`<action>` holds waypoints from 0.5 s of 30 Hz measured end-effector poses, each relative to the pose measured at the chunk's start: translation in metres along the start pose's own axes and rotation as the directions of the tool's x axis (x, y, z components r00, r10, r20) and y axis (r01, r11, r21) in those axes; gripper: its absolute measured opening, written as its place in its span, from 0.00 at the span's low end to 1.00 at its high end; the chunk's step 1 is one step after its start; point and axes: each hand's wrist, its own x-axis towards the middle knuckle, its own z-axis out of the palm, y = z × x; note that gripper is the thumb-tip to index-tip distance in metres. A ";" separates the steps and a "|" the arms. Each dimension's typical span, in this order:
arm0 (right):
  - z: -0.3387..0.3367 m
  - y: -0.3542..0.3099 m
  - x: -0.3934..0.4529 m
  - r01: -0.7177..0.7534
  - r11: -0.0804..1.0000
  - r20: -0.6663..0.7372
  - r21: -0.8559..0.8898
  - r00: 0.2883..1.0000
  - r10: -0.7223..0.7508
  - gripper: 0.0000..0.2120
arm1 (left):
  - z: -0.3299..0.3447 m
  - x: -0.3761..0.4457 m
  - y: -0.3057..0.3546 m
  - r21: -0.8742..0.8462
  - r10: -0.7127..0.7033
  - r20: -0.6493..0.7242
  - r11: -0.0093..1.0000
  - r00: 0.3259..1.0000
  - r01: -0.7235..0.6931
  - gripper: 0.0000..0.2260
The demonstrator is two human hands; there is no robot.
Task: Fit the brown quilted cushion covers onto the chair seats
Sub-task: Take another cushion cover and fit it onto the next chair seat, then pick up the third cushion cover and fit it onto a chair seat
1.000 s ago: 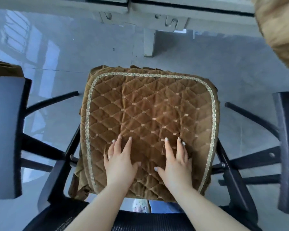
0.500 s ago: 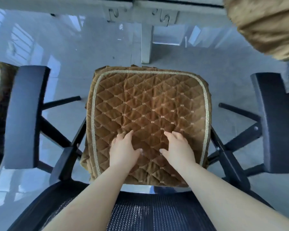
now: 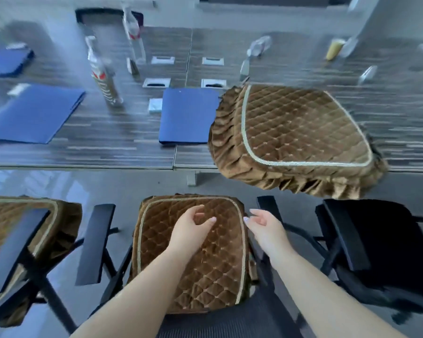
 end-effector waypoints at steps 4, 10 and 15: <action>-0.066 -0.024 -0.016 0.050 0.997 -0.035 0.050 0.998 -0.049 0.18 | 0.008 -0.023 0.060 -0.001 0.063 -0.009 0.998 0.998 -0.063 0.22; -0.167 -0.029 -0.012 0.138 0.983 -0.090 0.124 0.988 -0.128 0.18 | 0.054 -0.035 0.133 -0.030 0.148 -0.041 0.988 0.988 -0.149 0.20; -0.272 -0.010 0.011 0.185 0.977 -0.082 0.107 0.981 -0.177 0.17 | 0.139 -0.055 0.187 -0.109 0.141 -0.085 0.983 0.986 -0.150 0.17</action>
